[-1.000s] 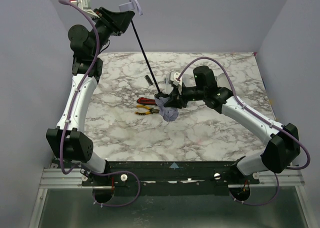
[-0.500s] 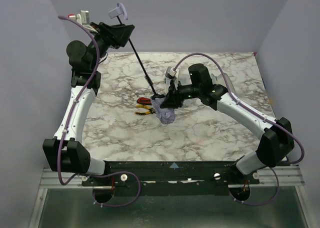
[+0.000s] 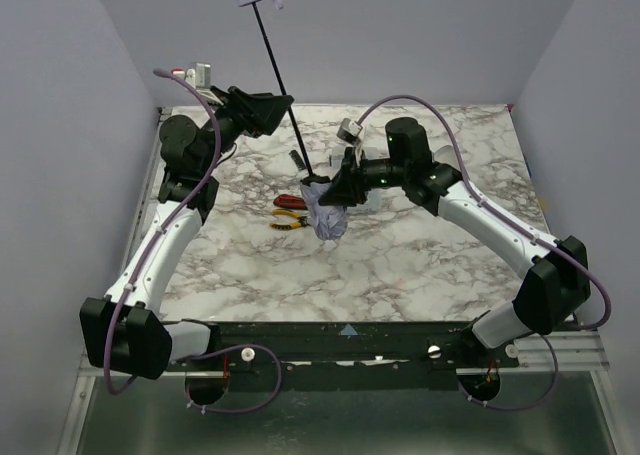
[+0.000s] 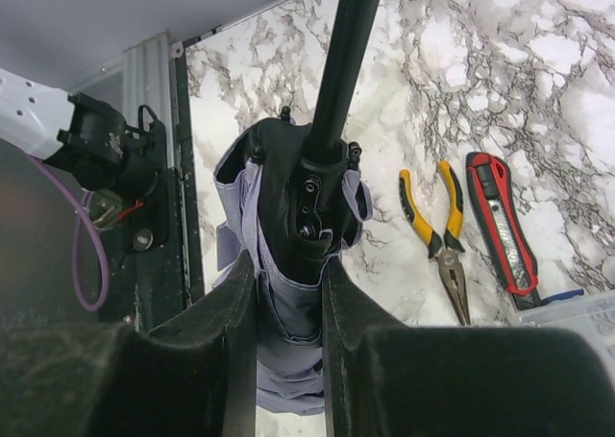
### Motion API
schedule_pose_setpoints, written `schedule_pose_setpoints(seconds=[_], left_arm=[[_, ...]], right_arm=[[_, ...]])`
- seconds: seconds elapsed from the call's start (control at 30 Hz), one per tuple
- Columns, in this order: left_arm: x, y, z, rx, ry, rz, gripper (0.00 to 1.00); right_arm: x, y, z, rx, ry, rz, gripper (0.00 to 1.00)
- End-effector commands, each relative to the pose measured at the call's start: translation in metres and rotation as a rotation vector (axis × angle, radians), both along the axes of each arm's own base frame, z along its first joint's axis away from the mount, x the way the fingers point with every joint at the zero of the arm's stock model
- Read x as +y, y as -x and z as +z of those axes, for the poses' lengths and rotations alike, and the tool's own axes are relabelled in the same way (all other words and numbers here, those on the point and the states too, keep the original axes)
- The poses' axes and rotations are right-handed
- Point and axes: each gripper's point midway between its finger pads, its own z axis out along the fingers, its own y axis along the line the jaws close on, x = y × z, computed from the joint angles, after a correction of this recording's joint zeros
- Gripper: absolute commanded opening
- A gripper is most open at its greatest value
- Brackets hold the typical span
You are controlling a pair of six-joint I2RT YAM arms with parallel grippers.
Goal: Open the umbrella
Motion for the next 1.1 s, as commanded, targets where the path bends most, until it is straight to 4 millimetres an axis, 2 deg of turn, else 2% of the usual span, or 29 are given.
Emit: schedule_pose_setpoints(seconds=[0.0, 0.07, 0.2, 0.3, 0.43, 0.53, 0.6, 0.67, 0.73, 0.8, 0.87, 1.07], left_arm=[[-0.01, 0.005, 0.019, -0.027, 0.042, 0.007, 0.76], [-0.01, 0.001, 0.027, -0.035, 0.052, 0.012, 0.72], [0.001, -0.013, 0.053, -0.084, 0.072, 0.064, 0.61], [0.014, -0.027, 0.077, -0.127, 0.095, 0.127, 0.47], [0.04, -0.05, 0.115, -0.187, 0.143, 0.23, 0.44], [0.067, -0.063, 0.151, -0.25, 0.183, 0.317, 0.36], [0.082, -0.065, 0.172, -0.293, 0.203, 0.353, 0.35], [0.086, -0.065, 0.185, -0.321, 0.2, 0.352, 0.35], [0.08, -0.066, 0.183, -0.317, 0.182, 0.316, 0.4], [0.066, -0.066, 0.171, -0.296, 0.157, 0.244, 0.5], [0.05, -0.062, 0.151, -0.265, 0.125, 0.178, 0.63], [0.007, -0.036, 0.076, -0.13, 0.023, -0.022, 0.78]], right_arm=[[0.003, 0.012, 0.034, -0.054, -0.093, 0.055, 0.0], [0.001, 0.016, 0.031, -0.058, -0.085, 0.07, 0.0], [-0.007, 0.024, 0.018, -0.093, -0.044, 0.095, 0.0], [-0.011, 0.034, 0.005, -0.103, -0.012, 0.124, 0.0], [-0.01, 0.056, -0.012, -0.141, 0.04, 0.189, 0.0], [-0.016, 0.059, -0.024, -0.149, 0.079, 0.192, 0.0], [-0.019, 0.06, -0.032, -0.137, 0.1, 0.181, 0.0], [-0.021, 0.06, -0.035, -0.123, 0.104, 0.165, 0.0], [-0.019, 0.055, -0.032, -0.128, 0.098, 0.149, 0.0], [-0.014, 0.046, -0.027, -0.115, 0.086, 0.107, 0.0], [-0.008, 0.034, -0.016, -0.091, 0.046, 0.061, 0.0], [0.0, -0.01, 0.037, -0.008, -0.114, -0.051, 0.0]])
